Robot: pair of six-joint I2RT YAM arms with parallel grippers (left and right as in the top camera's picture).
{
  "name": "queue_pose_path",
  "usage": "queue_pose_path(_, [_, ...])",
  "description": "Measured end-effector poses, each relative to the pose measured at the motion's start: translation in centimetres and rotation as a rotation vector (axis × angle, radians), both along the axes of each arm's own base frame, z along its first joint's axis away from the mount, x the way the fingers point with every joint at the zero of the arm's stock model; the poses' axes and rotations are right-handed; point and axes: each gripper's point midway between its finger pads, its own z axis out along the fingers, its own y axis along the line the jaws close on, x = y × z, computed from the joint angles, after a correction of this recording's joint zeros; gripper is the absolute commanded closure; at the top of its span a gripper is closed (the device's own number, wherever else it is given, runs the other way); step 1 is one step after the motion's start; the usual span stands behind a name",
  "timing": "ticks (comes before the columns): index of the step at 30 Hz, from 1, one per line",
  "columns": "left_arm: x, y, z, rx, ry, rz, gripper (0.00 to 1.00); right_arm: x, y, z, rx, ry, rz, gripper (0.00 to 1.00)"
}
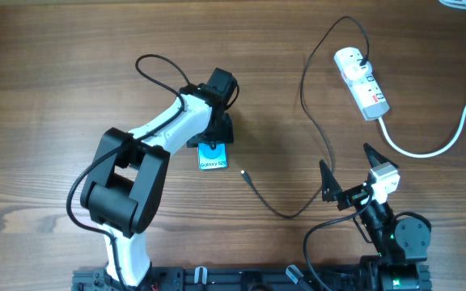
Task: Plug charger to phone and switch on socket
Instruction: 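Lift the phone with the left gripper and tilt it upright, then reach the right gripper toward the phone held by the left gripper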
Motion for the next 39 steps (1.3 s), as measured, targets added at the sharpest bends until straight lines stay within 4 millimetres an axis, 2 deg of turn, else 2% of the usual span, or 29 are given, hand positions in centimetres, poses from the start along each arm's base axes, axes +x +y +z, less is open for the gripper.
queue_pose_path(4, [0.1,0.0,0.0,-0.002,-0.003,0.003,0.28,0.0,0.0,0.0,0.0,0.0,0.0,0.0])
queue_pose_path(18, [0.1,0.1,0.0,-0.005,-0.001,0.007,0.32,0.0,0.0,0.0,0.0,0.0,0.0,0.0])
queue_pose_path(20, [0.2,0.4,0.1,-0.024,0.008,0.022,0.38,0.0,0.0,0.0,0.0,0.0,0.0,0.01])
queue_pose_path(24, [0.7,0.8,0.5,-0.123,0.029,0.045,0.39,0.0,0.0,0.0,-0.001,-0.001,0.0,0.01])
queue_pose_path(26, [1.0,0.6,0.8,-0.226,0.045,0.039,0.38,0.0,-0.1,0.3,-0.011,-0.016,-0.007,0.0])
queue_pose_path(29, [0.9,0.0,1.2,-0.32,0.068,0.009,0.37,-0.3,0.6,0.3,0.057,0.012,0.038,0.0])
queue_pose_path(33, [0.6,-0.6,1.3,-0.355,0.08,-0.013,0.37,-0.6,1.3,0.2,0.278,0.111,0.085,0.0])
queue_pose_path(37, [0.5,-0.8,1.4,-0.368,0.084,-0.022,0.37,-0.5,1.7,-0.4,0.383,0.216,0.104,0.0])
queue_pose_path(39, [0.4,-0.8,1.3,-0.372,0.09,-0.024,0.37,-0.3,1.9,0.5,0.402,0.267,0.106,0.0])
